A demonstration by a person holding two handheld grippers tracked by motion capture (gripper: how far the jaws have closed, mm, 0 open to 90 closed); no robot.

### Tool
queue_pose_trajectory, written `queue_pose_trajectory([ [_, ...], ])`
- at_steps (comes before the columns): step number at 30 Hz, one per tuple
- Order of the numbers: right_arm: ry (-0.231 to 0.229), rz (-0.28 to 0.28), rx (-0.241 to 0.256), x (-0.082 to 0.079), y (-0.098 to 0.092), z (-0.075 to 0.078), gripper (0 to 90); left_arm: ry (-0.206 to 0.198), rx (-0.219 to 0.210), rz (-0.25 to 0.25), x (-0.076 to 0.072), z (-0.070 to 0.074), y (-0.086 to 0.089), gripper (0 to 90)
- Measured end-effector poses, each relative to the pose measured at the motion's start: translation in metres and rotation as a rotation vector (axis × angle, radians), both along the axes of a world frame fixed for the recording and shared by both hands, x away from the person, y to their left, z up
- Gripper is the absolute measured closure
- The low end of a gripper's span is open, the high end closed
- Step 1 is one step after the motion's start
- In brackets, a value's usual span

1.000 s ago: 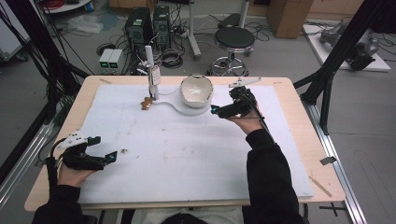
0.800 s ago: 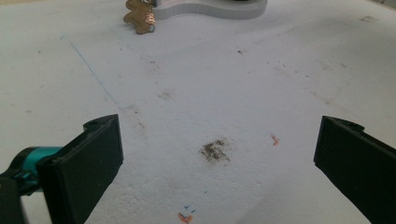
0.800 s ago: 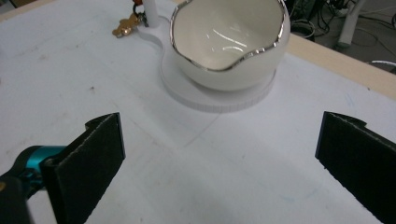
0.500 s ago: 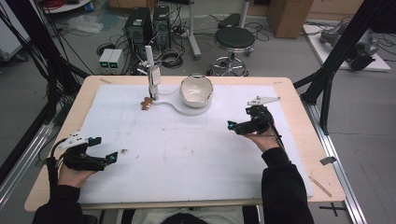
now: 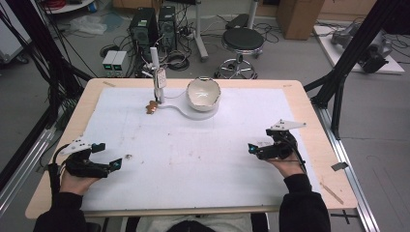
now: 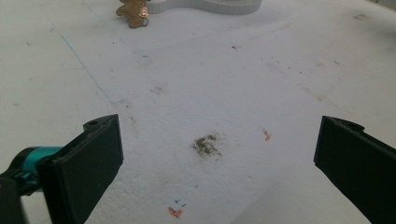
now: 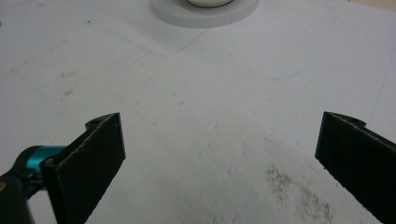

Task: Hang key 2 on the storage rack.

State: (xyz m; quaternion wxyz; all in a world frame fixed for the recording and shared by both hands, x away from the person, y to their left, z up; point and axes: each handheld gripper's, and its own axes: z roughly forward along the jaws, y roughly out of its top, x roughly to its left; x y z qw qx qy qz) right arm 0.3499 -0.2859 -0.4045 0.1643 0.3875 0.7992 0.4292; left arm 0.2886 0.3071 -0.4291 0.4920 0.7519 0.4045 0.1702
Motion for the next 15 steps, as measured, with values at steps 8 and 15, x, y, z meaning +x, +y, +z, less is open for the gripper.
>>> queue_pose_trajectory([
  [8, -0.024, -0.010, 0.012, -0.027, -0.016, -0.012, 0.6, 0.002, 0.006, -0.001, -0.002, 0.000, -0.001, 1.8],
  [15, -0.041, -0.020, 0.038, -0.032, -0.020, -0.012, 0.6, 0.006, 0.011, -0.005, -0.001, -0.001, 0.000, 1.8],
])
